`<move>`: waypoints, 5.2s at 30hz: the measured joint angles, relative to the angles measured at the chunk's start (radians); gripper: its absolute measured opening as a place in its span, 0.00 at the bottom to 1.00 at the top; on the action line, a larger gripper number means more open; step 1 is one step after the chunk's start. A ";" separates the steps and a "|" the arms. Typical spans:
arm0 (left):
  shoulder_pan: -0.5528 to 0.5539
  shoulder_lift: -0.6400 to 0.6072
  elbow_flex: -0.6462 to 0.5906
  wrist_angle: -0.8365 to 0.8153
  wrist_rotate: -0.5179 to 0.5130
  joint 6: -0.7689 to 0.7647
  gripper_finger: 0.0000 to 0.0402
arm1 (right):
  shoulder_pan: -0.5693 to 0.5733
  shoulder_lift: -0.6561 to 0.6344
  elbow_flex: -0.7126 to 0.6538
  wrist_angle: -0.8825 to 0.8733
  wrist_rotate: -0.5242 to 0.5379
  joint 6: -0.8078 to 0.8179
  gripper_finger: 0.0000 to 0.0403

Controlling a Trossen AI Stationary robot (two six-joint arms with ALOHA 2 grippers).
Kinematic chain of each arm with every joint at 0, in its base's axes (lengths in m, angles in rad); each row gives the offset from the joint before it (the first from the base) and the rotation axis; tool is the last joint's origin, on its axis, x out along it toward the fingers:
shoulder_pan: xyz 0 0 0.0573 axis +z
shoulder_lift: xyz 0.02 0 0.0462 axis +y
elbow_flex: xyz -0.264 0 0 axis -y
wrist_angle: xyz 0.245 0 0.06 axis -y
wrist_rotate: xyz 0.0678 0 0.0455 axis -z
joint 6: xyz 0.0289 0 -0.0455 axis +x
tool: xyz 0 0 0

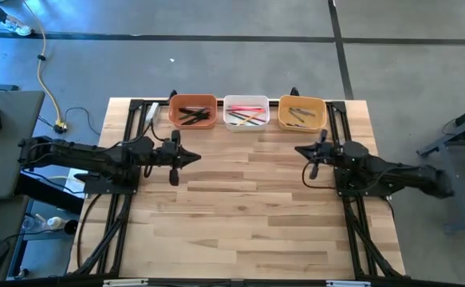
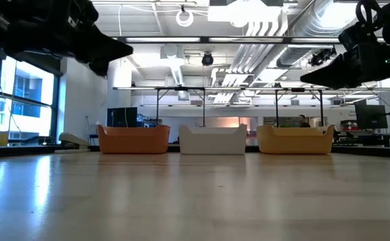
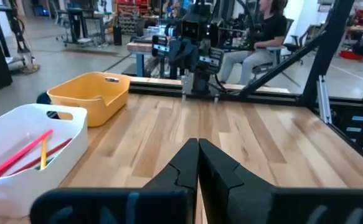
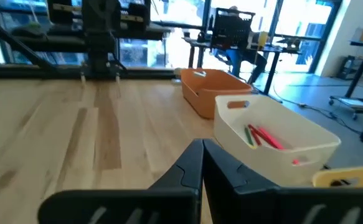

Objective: Sort crayons/erasers/pens/pencils in bins
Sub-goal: Return to Home Position

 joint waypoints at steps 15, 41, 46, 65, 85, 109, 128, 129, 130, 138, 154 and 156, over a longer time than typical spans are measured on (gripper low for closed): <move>0.001 -0.438 -0.147 -0.184 -0.074 0.010 0.00 | -0.032 -0.154 0.000 -0.088 0.023 0.001 0.00; 0.003 -0.851 -0.227 -0.482 -0.147 -0.033 0.00 | -0.203 -0.150 -0.001 -0.095 -0.025 0.044 0.00; 0.003 -0.852 -0.225 -0.448 -0.151 -0.051 0.00 | -0.231 -0.150 -0.001 -0.096 -0.030 0.058 0.00; 0.003 -0.852 -0.225 -0.449 -0.153 -0.104 0.00 | -0.258 -0.150 -0.001 -0.095 -0.028 0.084 0.00; 0.003 -0.852 -0.225 -0.449 -0.152 -0.104 0.00 | -0.258 -0.150 -0.001 -0.095 -0.028 0.084 0.00; 0.003 -0.852 -0.225 -0.449 -0.152 -0.103 0.00 | -0.258 -0.150 -0.001 -0.095 -0.028 0.084 0.00; 0.003 -0.851 -0.225 -0.449 -0.152 -0.103 0.00 | -0.258 -0.150 -0.001 -0.095 -0.027 0.084 0.00; 0.003 -0.851 -0.225 -0.449 -0.152 -0.103 0.00 | -0.258 -0.150 -0.001 -0.095 -0.027 0.084 0.00; 0.003 -0.851 -0.225 -0.449 -0.152 -0.103 0.00 | -0.258 -0.150 -0.001 -0.095 -0.027 0.084 0.00; 0.003 -0.851 -0.225 -0.448 -0.152 -0.104 0.00 | -0.258 -0.150 -0.001 -0.095 -0.027 0.084 0.00; 0.003 -0.851 -0.225 -0.449 -0.152 -0.103 0.00 | -0.258 -0.150 -0.001 -0.095 -0.027 0.084 0.00; 0.003 -0.851 -0.225 -0.448 -0.152 -0.104 0.00 | -0.258 -0.150 -0.001 -0.095 -0.027 0.083 0.00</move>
